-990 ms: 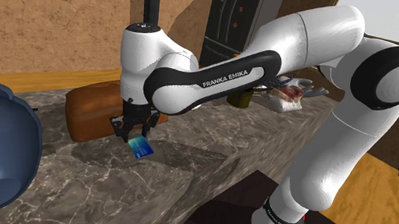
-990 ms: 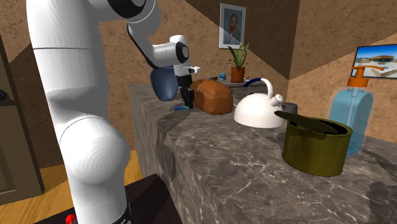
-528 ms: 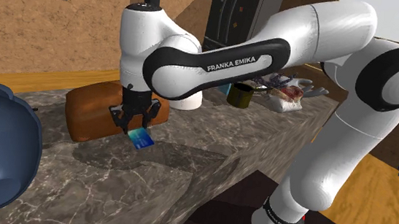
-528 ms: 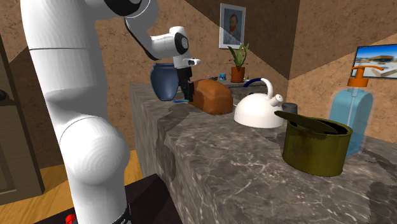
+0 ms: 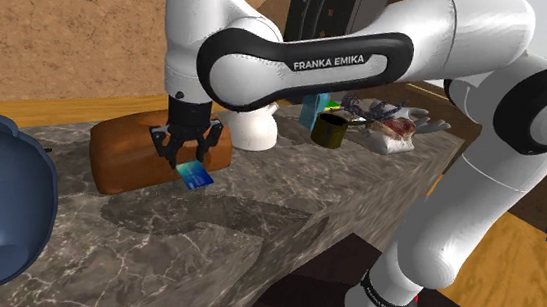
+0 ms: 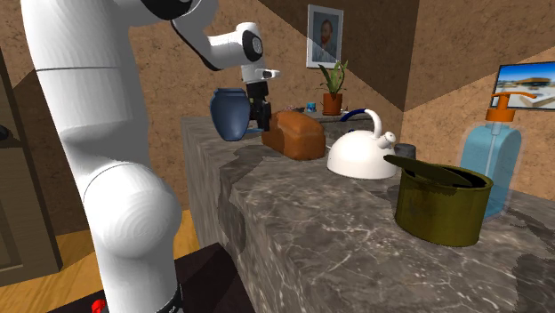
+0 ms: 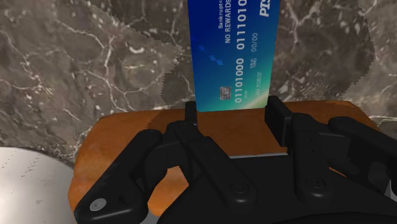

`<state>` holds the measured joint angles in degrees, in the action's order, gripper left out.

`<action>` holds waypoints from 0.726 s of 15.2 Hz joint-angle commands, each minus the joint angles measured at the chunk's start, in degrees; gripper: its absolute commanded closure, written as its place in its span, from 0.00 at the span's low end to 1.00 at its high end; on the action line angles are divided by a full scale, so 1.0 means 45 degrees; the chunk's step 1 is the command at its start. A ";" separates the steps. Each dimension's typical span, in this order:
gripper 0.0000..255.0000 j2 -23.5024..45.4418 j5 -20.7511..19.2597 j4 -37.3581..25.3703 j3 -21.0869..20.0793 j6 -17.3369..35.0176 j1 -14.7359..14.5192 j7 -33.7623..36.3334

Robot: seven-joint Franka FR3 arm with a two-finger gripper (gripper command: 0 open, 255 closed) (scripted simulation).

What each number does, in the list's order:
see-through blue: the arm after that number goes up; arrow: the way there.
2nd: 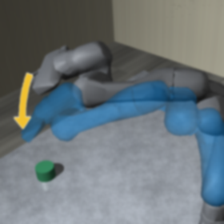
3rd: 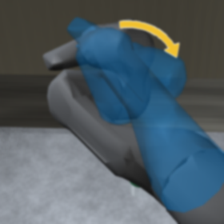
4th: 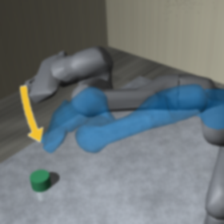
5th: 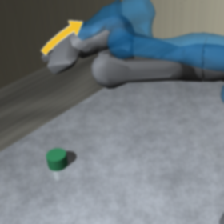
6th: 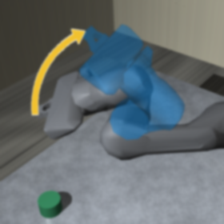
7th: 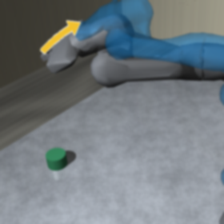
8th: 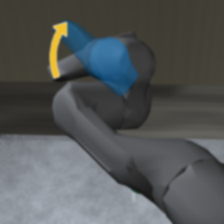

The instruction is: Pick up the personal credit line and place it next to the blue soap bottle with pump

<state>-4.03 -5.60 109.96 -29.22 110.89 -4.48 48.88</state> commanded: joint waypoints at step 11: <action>1.00 0.0066 0.0027 -0.2133 -0.0001 -0.2072 0.0006 -0.0206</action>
<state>-3.36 -5.70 100.72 -29.31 102.25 -4.49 48.18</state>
